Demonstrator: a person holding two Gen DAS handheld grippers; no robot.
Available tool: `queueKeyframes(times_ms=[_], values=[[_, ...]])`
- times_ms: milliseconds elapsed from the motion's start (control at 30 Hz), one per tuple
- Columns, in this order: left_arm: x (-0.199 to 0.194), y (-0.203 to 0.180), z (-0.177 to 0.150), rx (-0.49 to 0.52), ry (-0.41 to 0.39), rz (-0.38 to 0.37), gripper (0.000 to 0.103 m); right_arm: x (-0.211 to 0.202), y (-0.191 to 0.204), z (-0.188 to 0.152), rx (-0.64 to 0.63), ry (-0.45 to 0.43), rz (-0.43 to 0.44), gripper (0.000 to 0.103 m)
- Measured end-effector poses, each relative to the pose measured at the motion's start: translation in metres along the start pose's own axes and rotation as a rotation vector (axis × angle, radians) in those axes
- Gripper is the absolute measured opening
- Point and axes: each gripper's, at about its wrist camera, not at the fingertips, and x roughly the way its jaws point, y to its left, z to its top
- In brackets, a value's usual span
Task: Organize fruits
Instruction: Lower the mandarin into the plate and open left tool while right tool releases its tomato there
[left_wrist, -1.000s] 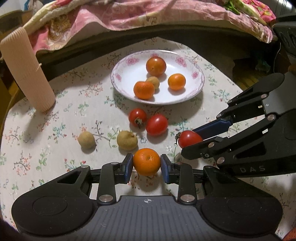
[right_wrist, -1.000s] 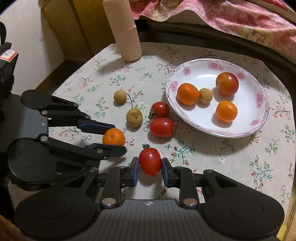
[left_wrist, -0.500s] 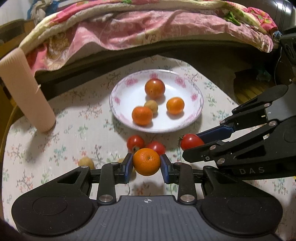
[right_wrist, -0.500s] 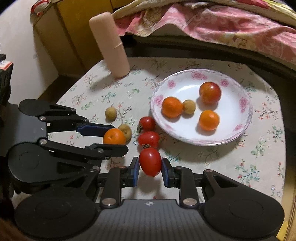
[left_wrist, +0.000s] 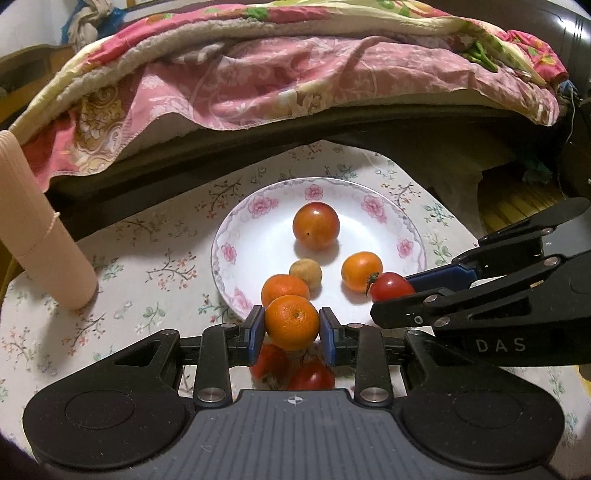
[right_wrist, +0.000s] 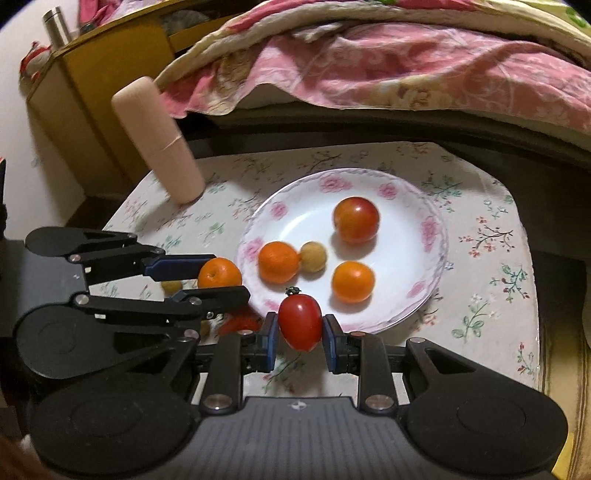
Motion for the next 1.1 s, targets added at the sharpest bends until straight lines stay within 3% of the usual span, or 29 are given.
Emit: queueKeyframes(times_ms=[133,833,1100], values=[[0.012,0.001,0.005,0.022,0.045,-0.005,0.038,0.010,-0.009,0.005,0.003,0.007,-0.015,0.028],[0.042,0.009,0.011,0.006,0.054,0.017,0.039,0.029,-0.020,0.019,-0.003,-0.016,-0.029,0.029],[0.037,0.010,0.014,0.009,0.045,0.032,0.046,0.028,-0.018,0.019,-0.010,-0.014,-0.039,0.029]])
